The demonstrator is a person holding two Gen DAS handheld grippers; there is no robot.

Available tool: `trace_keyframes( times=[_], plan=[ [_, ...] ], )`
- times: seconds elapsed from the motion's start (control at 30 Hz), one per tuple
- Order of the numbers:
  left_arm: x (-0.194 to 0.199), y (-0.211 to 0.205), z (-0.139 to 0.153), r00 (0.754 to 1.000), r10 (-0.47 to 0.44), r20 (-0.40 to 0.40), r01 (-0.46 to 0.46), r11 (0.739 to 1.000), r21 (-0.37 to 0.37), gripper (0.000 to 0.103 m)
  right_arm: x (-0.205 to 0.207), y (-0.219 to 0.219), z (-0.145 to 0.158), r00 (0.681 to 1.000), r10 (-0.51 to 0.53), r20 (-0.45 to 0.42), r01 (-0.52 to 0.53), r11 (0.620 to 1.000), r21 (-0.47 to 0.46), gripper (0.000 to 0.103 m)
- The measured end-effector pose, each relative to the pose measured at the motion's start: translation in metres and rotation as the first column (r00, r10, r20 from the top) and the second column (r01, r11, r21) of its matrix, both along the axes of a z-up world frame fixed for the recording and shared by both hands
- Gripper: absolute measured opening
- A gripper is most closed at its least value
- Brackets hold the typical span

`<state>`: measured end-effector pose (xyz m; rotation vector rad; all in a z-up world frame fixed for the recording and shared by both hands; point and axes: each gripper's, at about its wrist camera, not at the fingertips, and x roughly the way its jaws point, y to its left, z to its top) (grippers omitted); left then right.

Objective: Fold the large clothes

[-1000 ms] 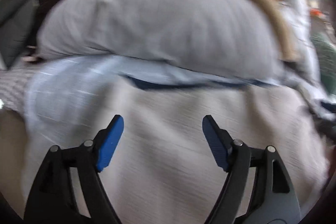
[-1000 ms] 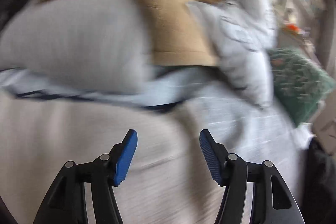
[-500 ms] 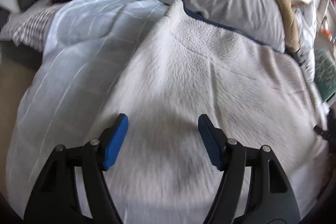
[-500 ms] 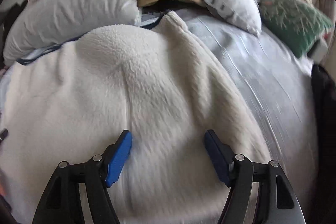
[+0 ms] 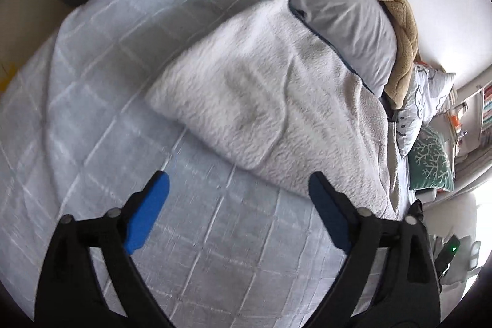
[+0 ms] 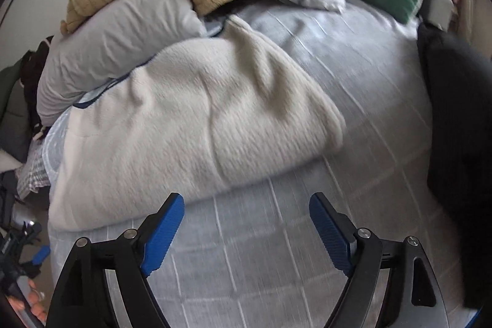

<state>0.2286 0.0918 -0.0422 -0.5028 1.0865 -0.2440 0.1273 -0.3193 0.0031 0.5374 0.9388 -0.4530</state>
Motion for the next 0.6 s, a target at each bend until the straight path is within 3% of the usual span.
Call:
trace_keyframes(
  times=[0.13, 0.27, 0.4, 0.47, 0.53, 0.6],
  plan=[
    [0.007, 0.009, -0.030, 0.996, 0.047, -0.076, -0.054, 0.995, -0.085, 0.094, -0.002, -0.010, -0.018, 0.999, -0.032, -0.035, 0.034, 0.998, 0.050, 0.086],
    [0.018, 0.016, -0.053, 0.987, 0.122, -0.108, -0.147, 0.951, -0.271, 0.094, -0.003, -0.020, -0.030, 0.996, -0.082, -0.026, 0.084, 0.993, 0.085, 0.086],
    [0.038, 0.012, -0.075, 0.980, 0.151, -0.127, -0.187, 0.915, -0.356, 0.094, 0.000, -0.039, -0.039, 0.982, -0.158, 0.105, 0.133, 0.968, 0.211, 0.086],
    [0.049, 0.010, -0.084, 0.977, 0.171, -0.125, -0.208, 0.884, -0.418, 0.090, 0.003, -0.047, -0.045, 0.967, -0.193, 0.167, 0.147, 0.956, 0.254, 0.085],
    [0.055, 0.009, -0.089, 0.974, 0.196, -0.115, -0.227, 0.862, -0.452, 0.084, 0.008, -0.056, -0.056, 0.955, -0.238, 0.178, 0.181, 0.941, 0.287, 0.085],
    [0.059, 0.005, -0.092, 0.971, 0.219, -0.098, -0.240, 0.859, -0.452, 0.077, 0.011, -0.063, -0.067, 0.946, -0.268, 0.180, 0.202, 0.926, 0.319, 0.085]
  ],
)
